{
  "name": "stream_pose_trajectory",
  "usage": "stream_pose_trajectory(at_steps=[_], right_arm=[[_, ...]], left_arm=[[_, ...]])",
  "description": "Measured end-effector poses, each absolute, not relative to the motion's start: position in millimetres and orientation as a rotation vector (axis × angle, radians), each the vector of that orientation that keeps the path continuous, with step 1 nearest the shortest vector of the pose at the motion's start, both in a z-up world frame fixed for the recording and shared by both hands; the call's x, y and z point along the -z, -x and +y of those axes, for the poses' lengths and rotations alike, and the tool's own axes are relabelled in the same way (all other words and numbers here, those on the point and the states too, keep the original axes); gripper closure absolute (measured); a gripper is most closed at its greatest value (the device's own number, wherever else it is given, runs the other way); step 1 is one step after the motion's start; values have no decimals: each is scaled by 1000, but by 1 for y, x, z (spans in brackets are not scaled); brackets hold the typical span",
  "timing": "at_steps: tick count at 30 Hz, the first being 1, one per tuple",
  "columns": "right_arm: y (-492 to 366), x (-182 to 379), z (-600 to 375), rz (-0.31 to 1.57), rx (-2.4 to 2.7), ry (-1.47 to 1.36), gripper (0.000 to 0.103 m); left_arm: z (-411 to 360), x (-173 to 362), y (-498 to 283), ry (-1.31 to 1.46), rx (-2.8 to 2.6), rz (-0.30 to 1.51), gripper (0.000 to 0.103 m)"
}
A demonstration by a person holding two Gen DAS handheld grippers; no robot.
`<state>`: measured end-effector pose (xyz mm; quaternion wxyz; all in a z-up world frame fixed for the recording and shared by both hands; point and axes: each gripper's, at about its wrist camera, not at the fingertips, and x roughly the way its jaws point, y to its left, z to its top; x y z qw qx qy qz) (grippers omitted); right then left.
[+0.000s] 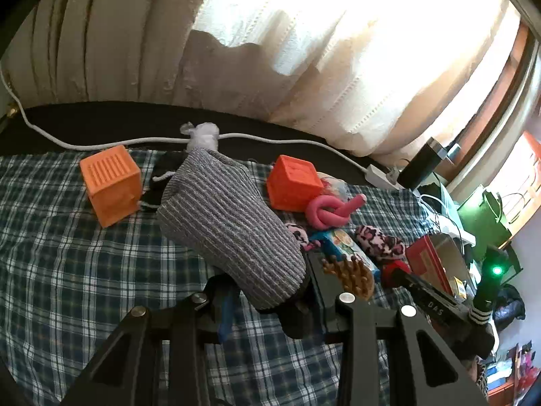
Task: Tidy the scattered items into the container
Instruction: 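Grasp the red pompom ball with the right gripper while the left lifts the grey sock, then carry the red ball and grey sock over the red tin and open both grippers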
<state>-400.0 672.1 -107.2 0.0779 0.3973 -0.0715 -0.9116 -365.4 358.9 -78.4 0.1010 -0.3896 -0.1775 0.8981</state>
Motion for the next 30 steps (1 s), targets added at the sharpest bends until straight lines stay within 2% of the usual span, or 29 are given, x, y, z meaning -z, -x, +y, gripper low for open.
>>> stream_pose_trajectory(at_steps=[10,19,28,30], right_arm=[[358,61,717,-356,2876,-978,71],[357,39,800,-462,3038,-991,70],[361,29,838,-545,3051,-949,59],[356,34,842,-566,3038,-950,53]], left_arm=[[388,57,355,1105,-2634,-471,65],[435,45,352,1081,-2564,-404,65],[487,31,355,1058,-2509,-328,65],[502,27,357,1050,-2492,-305,65]])
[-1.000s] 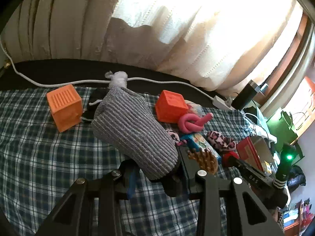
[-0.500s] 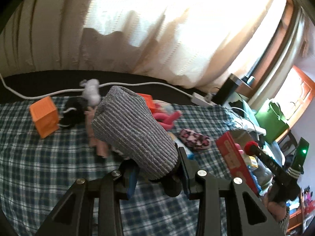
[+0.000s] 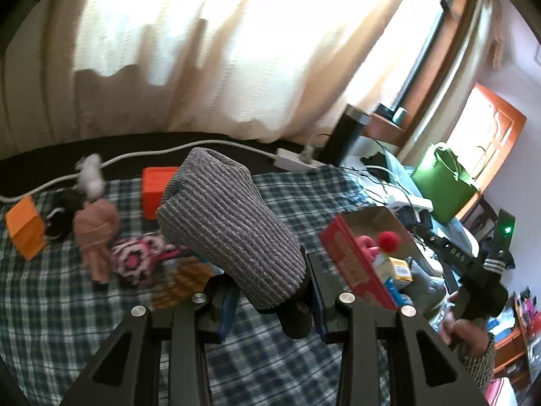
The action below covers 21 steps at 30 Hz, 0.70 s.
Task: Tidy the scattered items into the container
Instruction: 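Carry the red ball and grey sock over the red tin and open both grippers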
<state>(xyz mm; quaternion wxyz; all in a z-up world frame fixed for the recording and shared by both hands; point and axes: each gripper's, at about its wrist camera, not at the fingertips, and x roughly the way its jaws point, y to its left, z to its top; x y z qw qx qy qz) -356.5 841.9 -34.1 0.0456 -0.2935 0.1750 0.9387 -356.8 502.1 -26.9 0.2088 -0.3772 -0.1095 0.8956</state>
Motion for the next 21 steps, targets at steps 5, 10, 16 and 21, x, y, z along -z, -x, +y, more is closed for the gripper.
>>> stream_pose_trajectory(at_steps=[5,10,16,21], right_arm=[[343,41,851,584,-2867,881,53],[328,41,860,598,-2862,839,53],[311,40,872,605,-2843,794,53],[306,45,878,616,-2825,791,53]], left_arm=[[545,21,364,1034,-2418,-249,65],[593,23,375,1022,-2349,-190,65],[647,34,390,1020,-2240,-139,65],[682,42,401,1012,-2187,-82,61]])
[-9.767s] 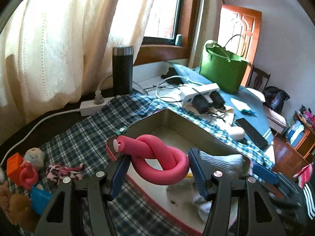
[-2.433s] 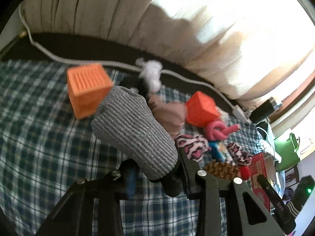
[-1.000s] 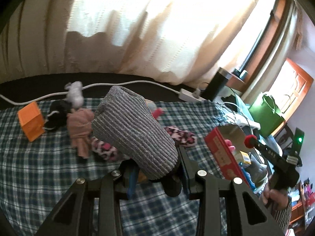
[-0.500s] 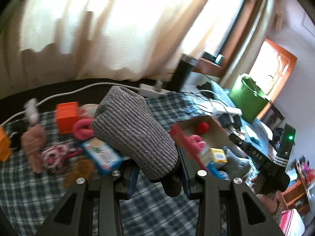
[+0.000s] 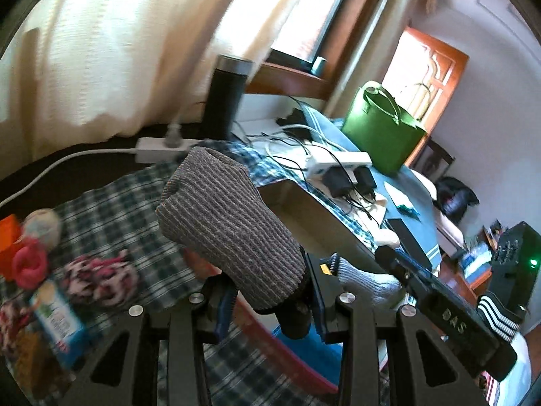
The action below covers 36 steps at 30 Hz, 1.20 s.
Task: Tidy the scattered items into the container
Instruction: 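Carry the red ball and grey sock over the red tin and open both grippers, then move both grippers back from the tin toward the remaining items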
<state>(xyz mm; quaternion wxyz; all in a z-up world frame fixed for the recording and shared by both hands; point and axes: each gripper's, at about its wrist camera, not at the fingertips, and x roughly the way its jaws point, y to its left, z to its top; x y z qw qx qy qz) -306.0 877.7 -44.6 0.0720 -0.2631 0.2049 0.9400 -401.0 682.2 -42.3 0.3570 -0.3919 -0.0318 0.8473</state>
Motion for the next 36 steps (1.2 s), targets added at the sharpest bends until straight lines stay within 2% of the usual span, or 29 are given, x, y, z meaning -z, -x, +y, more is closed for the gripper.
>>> stream_pose_trajectory(at_steps=[3,5,7,23,28,32,36], right_arm=[[307,49,876,612,-2826,810,53],[308,52,874,609,-2829,821,53],[310,54,873,609,-2832,832,53],[310,47,854,587,-2849,839,53],[312,40,837,564,-2892,844,53],[315,37,818,539,-2934,863,46],[318,35,792,501,-2995,896,45]], left_arm=[[696,46,405,1018,-2186,-40,58],[701,48,404,1010,-2191,-15,37],[702,47,403,993,-2204,-9,28],[643,41,413,1046,-2271,-192,27],[606,34,405,1039,-2332,-212,27],[565,29,400,1037,-2393,-255,27],[517,30,399,1047,-2469,-305,27]])
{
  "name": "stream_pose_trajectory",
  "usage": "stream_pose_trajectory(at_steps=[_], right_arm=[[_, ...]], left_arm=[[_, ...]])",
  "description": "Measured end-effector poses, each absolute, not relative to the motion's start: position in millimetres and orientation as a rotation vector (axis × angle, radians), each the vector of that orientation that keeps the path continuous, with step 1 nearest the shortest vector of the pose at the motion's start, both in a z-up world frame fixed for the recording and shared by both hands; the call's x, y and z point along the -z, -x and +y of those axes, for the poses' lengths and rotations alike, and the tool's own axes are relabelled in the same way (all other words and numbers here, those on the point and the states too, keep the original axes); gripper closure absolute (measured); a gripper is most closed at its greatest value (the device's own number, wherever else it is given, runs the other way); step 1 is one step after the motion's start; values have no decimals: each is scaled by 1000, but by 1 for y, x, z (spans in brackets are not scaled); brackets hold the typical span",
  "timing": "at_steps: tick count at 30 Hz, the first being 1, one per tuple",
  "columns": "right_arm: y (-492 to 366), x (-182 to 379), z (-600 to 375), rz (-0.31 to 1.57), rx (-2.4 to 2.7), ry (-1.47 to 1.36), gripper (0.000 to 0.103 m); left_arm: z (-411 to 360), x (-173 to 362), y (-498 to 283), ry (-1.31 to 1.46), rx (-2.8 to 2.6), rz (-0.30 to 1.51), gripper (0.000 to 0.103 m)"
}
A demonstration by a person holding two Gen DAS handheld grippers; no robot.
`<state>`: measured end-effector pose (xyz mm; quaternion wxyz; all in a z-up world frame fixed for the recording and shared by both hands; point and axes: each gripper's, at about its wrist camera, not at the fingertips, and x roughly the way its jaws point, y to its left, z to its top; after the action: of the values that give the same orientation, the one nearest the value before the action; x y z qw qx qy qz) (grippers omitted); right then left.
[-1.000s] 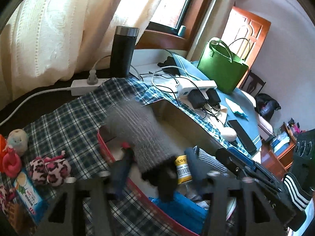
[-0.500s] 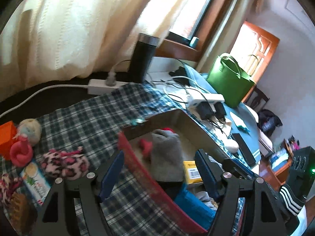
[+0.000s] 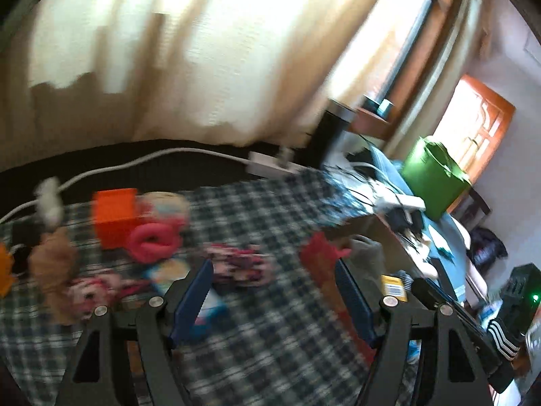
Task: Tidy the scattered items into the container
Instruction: 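Move both grippers back from the tin toward the remaining items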
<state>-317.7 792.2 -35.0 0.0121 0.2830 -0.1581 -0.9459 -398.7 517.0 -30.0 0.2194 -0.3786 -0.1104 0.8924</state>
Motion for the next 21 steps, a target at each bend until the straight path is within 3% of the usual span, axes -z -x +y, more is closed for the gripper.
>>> stream_pose_trajectory(at_steps=[6,11,21], right_arm=[[327,38,743,-395,2830,-915,36],[341,49,699,-312,2747,-976,36],[350,64,644,-231,2654,-1051,36]], left_arm=[[435,47,400,1134,-2584,-415,27],[390,71,399,1214,-2575,-535,27],[361,88,416,1293,-2587,-534,27]])
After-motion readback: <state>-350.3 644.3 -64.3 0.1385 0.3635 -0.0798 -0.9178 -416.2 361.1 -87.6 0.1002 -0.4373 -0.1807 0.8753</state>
